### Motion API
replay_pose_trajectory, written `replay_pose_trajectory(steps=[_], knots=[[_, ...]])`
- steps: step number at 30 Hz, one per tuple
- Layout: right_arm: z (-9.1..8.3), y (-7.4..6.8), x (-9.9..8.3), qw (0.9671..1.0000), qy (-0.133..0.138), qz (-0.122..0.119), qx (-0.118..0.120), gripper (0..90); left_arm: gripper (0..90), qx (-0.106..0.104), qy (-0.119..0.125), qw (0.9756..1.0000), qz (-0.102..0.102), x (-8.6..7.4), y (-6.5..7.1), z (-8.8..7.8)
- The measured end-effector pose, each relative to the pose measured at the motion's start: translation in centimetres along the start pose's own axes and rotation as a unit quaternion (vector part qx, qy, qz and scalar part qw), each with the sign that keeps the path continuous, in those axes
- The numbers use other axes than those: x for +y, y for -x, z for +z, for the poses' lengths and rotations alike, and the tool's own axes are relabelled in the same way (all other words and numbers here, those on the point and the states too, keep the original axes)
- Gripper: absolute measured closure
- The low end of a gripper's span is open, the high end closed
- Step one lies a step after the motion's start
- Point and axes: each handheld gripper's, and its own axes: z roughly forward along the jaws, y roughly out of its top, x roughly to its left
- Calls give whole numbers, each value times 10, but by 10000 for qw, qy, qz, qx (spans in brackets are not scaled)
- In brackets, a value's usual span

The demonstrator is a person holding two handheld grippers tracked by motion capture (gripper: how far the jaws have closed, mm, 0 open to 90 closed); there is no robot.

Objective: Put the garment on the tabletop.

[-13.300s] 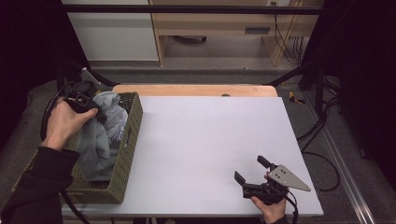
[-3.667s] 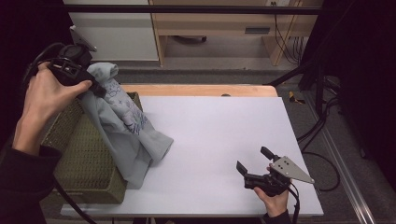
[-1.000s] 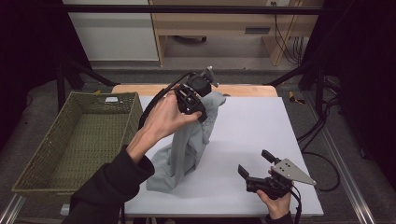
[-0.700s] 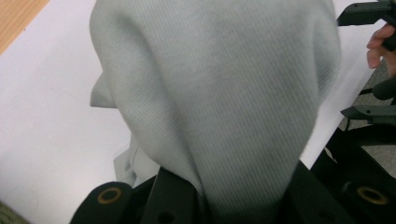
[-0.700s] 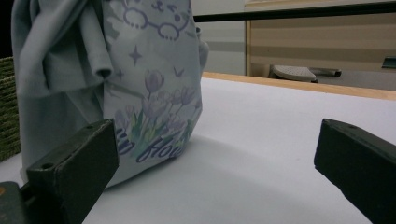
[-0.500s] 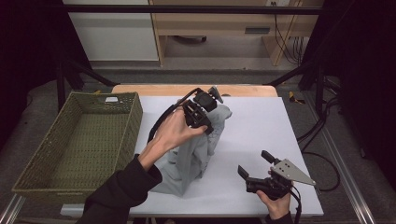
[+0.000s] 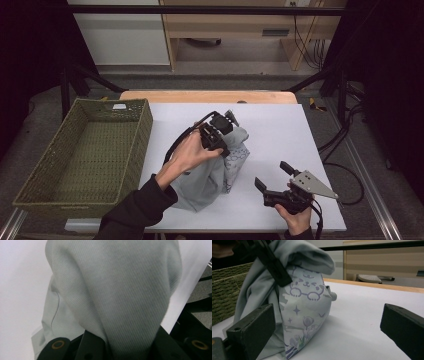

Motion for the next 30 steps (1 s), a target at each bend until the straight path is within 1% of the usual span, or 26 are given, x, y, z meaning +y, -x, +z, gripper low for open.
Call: replay_pose_trajectory(steps=[2, 6, 8, 9, 10, 12, 14, 15, 16, 17, 18, 19, 20, 21, 22, 26, 27, 28, 30], knots=[[0, 0, 0, 10000, 6, 21, 10, 4, 785, -19, -31, 10000, 33, -2, -1, 6], [0, 0, 0, 10000, 2, -18, 17, 4, 769, -56, -131, 9999, 43, -3, -1, 16], [0, 0, 0, 10000, -1, -10, 15, 4, 743, -50, -156, 9998, 66, -4, -1, 18], [0, 0, 0, 10000, -16, -6, 8, 4, 714, -56, -162, 9998, 84, -3, -1, 18], [0, 0, 0, 10000, -16, -3, 6, 4, 653, -48, -101, 9999, 88, -3, -1, 17], [-1, 0, 0, 10000, -11, -15, 18, 4, 466, -89, 21, 10000, 14, -3, -1, 16], [-1, 0, 1, 10000, -11, -1, 7, 4, 359, -98, 240, 9997, 5, -3, -3, 12], [-1, 0, 1, 10000, -6, 0, 7, 4, 300, -98, 240, 9997, 5, -3, -3, 12], [-1, 0, 1, 10000, -11, 3, 7, 4, 262, -118, 395, 9991, -4, -3, -4, 7], [-1, 0, 1, 10000, -6, 3, 5, 4, 247, -118, 395, 9991, -4, -3, -4, 7], [-1, 0, 1, 10000, -6, 7, 4, 4, 206, -129, 583, 9982, 3, -4, -5, 3], [-1, 0, 1, 10000, -6, 12, 7, 4, 178, -129, 583, 9982, 3, -4, -5, 3], [0, 0, 1, 10000, -12, 0, -1, 4, 166, -87, 767, 9970, 30, -5, -4, -1], [-1, 0, 1, 10000, -19, 0, 5, 4, 162, -55, 812, 9966, 89, -5, -4, -3], [0, 0, 1, 10000, -8, -1, 6, 4, 145, -54, 864, 9962, 75, -6, -4, -4], [-1, 0, 1, 10000, 0, -1, 11, 4, 82, 174, 917, 9955, 163, -7, -1, -4], [-1, 0, 1, 10000, 46, 22, 24, 4, 74, 220, 960, 9950, 191, -8, 0, -5], [-1, 0, 2, 10000, 27, 6, 16, 4, 71, 282, 1048, 9939, 186, -9, 1, -4], [-2, 0, 2, 10000, 4, 31, -6, 4, 72, 348, 1171, 9922, 242, -11, 2, -4]])
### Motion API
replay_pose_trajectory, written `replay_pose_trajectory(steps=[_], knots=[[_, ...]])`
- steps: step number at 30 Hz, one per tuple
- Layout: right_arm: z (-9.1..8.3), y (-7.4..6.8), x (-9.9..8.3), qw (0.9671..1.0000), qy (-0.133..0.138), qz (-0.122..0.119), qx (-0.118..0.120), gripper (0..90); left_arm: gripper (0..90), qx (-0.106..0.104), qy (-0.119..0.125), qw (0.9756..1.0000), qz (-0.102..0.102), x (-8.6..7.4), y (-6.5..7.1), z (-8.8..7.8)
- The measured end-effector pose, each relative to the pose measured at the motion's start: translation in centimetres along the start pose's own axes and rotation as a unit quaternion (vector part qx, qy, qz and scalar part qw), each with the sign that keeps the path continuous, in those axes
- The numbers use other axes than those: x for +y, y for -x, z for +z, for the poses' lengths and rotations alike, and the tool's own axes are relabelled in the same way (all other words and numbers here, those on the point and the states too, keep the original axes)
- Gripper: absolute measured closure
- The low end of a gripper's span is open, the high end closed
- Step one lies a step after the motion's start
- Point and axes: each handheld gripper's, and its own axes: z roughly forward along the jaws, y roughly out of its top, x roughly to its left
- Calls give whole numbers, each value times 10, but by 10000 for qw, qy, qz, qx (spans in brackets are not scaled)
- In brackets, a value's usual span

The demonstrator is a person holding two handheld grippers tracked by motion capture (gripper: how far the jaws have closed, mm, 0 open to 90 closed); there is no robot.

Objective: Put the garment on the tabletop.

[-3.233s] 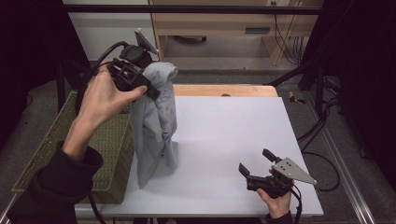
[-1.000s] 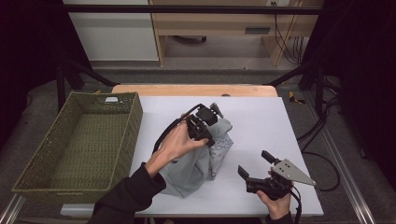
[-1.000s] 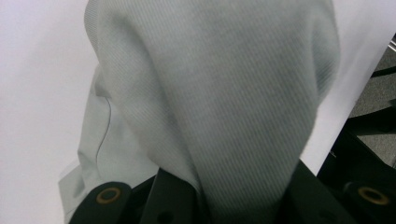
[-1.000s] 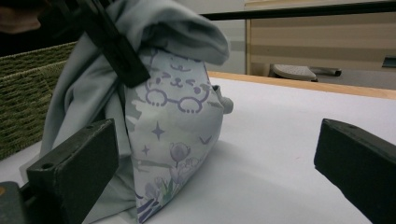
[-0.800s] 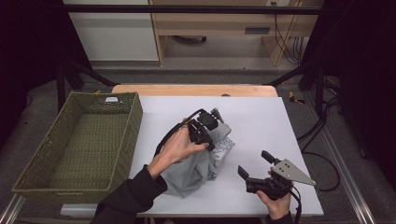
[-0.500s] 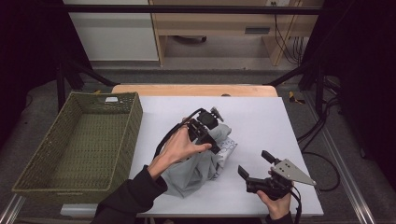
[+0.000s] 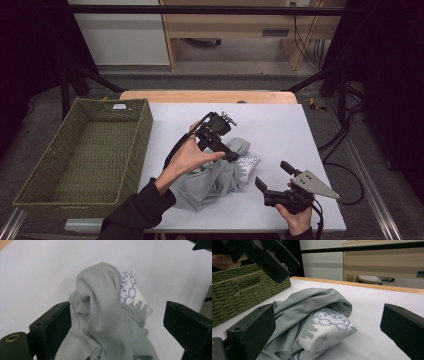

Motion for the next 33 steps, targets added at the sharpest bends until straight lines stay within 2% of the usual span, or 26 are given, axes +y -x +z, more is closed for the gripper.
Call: replay_pose_trajectory(steps=[2, 5, 6, 7, 8, 9, 10, 11, 12, 13, 15, 18, 20, 21, 22, 24, 25, 26, 28, 30, 31, 32, 33], knots=[[0, 0, 0, 10000, 31, 57, 24, 4, 64, 57, 158, 9999, -10, -3, 1, 2], [0, 0, 0, 10000, 30, 2, 25, 4, 72, 165, 411, 9990, 6, -8, 3, 2], [0, 1, 0, 10000, 34, 1, 25, 4, 73, 165, 411, 9990, 6, -8, 3, 2], [0, 0, 0, 10000, 44, 41, 25, 4, 79, 160, 626, 9979, -54, -14, 3, 3], [0, 1, 0, 10000, 49, 18, 22, 4, 78, 160, 626, 9979, -54, -14, 3, 3], [-1, 1, 0, 10000, 41, -3, 16, 4, 75, 128, 902, 9957, -170, -21, 5, 4], [-1, 1, 0, 10000, 45, -11, 2, 4, 75, 138, 1027, 9944, -201, -24, 5, 4], [-1, 1, 0, 10000, 45, -11, 2, 4, 76, 138, 1027, 9944, -201, -24, 5, 4], [-1, 1, 1, 10000, 41, -7, -2, 4, 76, 112, 1282, 9912, -305, -31, 5, 3], [-1, 1, 0, 10000, 45, -3, -1, 4, 78, 112, 1282, 9912, -305, -31, 5, 3], [-1, 1, 0, 10000, 19, 13, 5, 4, 82, 173, 1626, 9859, -354, -43, 6, 1], [0, 1, 0, 10000, 27, 27, 17, 4, 65, 289, 1910, 9804, -380, -54, 8, 0], [0, 1, 1, 10000, 44, 10, 16, 4, 68, 304, 2117, 9759, -437, -63, 9, 0], [0, 1, 1, 10000, 44, 10, 16, 4, 73, 304, 2117, 9759, -437, -63, 9, 0], [-1, 1, 1, 10000, 41, 6, 13, 4, 71, 306, 2284, 9719, -490, -72, 9, 1], [-1, 1, 1, 10000, 39, -4, 14, 4, 69, 286, 2399, 9690, -515, -80, 9, 1], [-1, 1, 1, 10000, 39, -4, 14, 4, 64, 286, 2399, 9690, -515, -80, 9, 1], [0, 1, 1, 10000, 47, 2, 21, 4, 65, 267, 2539, 9653, -542, -89, 9, 1], [0, 1, 1, 10000, 50, 6, 25, 4, 60, 321, 2647, 9621, -567, -98, 10, 2], [0, 1, 0, 10000, 52, 14, 24, 4, 54, 353, 2693, 9606, -589, -107, 10, 0], [0, 1, 0, 10000, 52, 12, 33, 4, 50, 329, 2686, 9609, -590, -110, 10, -1], [-1, 1, 0, 10000, 50, -4, 42, 4, 43, 367, 2723, 9597, -589, -114, 10, -3], [-1, 1, 0, 10000, 46, -11, 40, 4, 42, 417, 2794, 9574, -599, -117, 11, -5]])
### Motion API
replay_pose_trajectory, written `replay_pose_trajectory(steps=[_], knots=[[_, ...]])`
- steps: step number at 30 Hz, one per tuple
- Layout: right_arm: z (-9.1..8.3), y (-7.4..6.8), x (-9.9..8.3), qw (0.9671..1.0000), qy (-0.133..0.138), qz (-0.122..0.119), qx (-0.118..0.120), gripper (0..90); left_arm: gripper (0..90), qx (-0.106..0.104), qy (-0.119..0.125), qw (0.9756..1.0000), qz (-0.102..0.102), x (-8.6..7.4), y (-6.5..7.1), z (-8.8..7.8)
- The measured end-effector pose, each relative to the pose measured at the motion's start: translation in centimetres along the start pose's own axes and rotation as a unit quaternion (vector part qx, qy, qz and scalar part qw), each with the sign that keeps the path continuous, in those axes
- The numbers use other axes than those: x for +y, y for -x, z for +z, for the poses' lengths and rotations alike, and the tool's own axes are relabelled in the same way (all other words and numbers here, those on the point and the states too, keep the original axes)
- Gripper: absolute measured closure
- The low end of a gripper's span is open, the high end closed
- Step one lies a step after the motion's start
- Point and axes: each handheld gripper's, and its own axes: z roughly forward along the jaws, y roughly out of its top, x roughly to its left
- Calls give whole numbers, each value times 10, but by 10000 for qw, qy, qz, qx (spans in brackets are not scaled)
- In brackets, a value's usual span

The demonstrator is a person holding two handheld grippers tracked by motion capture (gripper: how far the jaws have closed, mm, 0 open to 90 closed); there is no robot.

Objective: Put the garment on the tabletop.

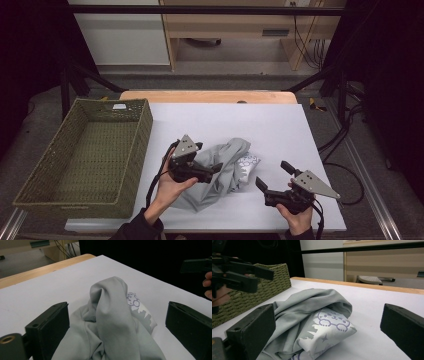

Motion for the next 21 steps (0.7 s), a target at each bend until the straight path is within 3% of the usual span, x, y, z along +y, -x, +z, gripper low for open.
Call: replay_pose_trajectory(steps=[5, 11, 21], knots=[[-1, 0, 1, 10000, -8, 36, -5, 4, 48, -24, 130, 9999, -70, -6, -2, -15], [-1, 1, 1, 10000, -8, 38, 4, 4, 48, 112, 365, 9992, -91, -19, -7, -39], [-3, 1, 1, 10000, -4, 45, 31, 4, 44, 173, 445, 9987, -150, -34, -12, -69]])
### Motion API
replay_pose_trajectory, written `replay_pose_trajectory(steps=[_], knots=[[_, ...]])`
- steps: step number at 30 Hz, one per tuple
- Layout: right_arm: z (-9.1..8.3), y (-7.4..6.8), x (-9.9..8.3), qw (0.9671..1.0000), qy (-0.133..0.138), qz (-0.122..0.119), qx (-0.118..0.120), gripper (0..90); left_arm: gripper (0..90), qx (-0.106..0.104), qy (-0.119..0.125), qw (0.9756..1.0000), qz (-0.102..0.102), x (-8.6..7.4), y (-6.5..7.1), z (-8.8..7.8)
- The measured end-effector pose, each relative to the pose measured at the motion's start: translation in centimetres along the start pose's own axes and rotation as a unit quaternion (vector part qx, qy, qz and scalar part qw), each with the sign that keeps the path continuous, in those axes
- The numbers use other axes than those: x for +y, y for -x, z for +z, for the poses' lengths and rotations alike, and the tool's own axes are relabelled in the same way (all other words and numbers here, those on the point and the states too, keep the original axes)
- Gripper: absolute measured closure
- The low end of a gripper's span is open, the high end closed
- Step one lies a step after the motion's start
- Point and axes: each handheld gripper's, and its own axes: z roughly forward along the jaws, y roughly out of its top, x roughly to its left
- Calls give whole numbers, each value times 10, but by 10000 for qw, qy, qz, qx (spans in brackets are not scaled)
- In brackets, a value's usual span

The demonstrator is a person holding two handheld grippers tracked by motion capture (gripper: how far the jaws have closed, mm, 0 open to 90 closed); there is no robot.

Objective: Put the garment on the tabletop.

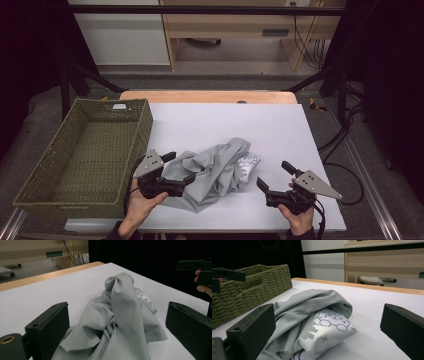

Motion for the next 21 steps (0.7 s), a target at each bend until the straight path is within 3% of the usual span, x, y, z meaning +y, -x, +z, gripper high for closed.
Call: replay_pose_trajectory(steps=[10, 21], knots=[[-1, 2, -1, 10000, 1, -11, 23, 4, 31, 228, 49, 9997, 45, -10, -4, -23], [-3, 3, -1, 10000, 18, -11, 37, 4, 29, 439, 145, 9989, -120, -16, -13, -39]])
